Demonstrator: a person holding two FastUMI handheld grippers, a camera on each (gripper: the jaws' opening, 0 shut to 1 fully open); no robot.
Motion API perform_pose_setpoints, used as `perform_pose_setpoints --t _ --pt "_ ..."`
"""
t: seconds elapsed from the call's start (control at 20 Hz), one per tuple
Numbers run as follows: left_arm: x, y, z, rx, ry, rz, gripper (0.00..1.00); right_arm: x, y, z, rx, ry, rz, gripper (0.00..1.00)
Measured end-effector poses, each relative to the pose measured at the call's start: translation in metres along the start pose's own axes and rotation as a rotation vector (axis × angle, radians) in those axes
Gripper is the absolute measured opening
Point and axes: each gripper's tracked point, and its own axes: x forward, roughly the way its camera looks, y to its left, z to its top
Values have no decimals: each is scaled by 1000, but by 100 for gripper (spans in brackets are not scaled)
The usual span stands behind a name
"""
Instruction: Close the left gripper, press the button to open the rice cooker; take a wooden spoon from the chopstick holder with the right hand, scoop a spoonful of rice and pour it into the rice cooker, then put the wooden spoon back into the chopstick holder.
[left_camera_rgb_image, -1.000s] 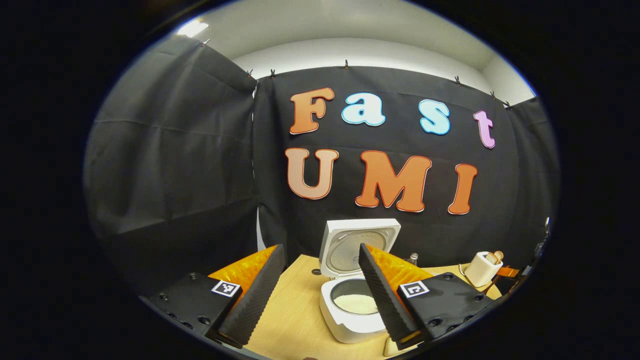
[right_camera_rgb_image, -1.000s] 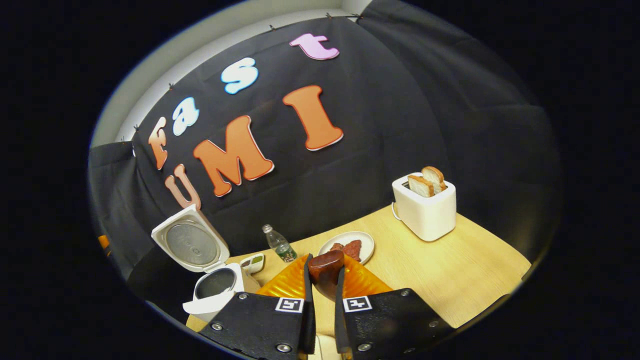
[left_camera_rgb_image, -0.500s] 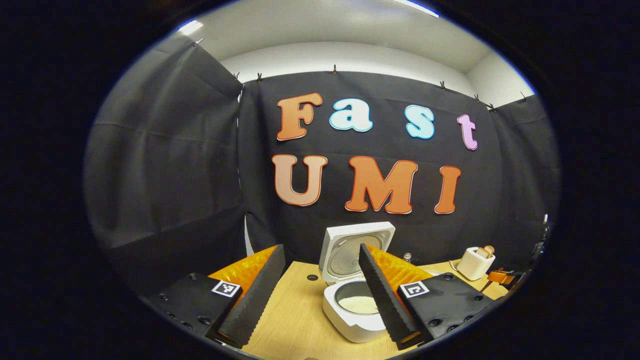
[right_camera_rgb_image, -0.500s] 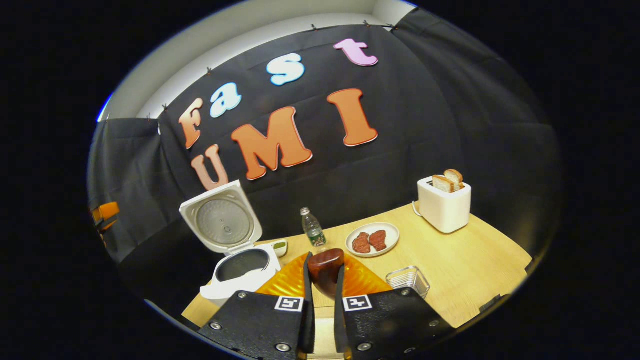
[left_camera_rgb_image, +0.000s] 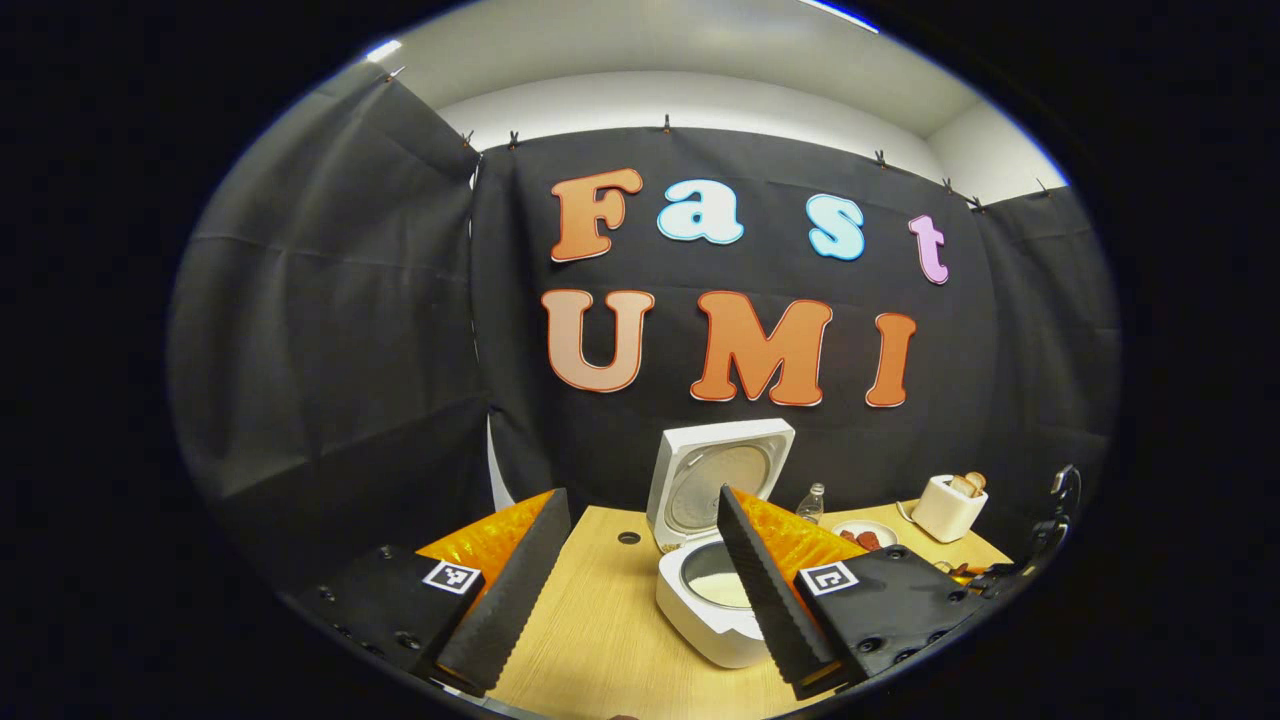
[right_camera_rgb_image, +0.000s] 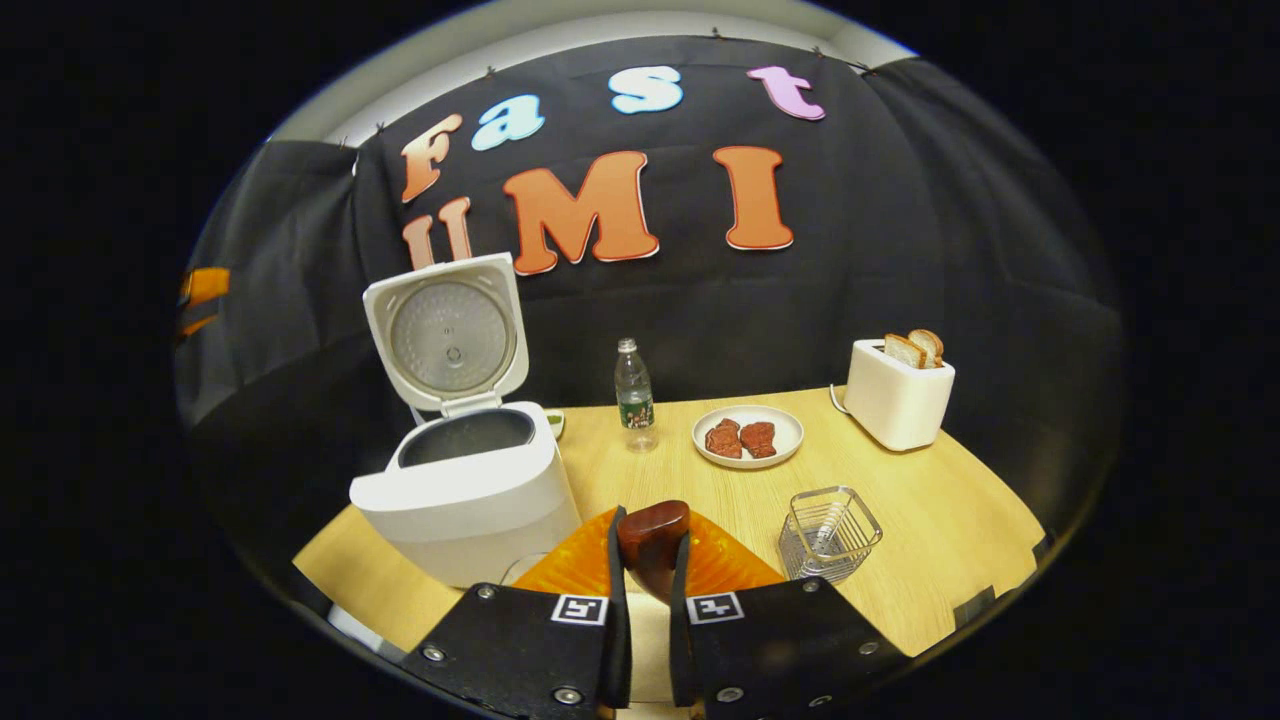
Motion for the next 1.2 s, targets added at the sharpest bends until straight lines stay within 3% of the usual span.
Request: perform_pose_setpoints --t 0.3,0.6,0.9,1.05,1.2 --pt "0 8 -5 14 11 12 100 -6 2 -21 -28 -6 -18 15" --pt "-6 8 -14 20 40 24 100 -13 -5 -29 226 -33 -63 14" --pt "-16 4 -16 22 48 41 100 -10 32 -31 393 -46 41 15" --pt "-18 10 -13 10 42 58 100 -4 52 -32 389 -45 65 15" --pt "-19 10 -25 -10 68 55 100 -1 65 -32 299 -48 85 15"
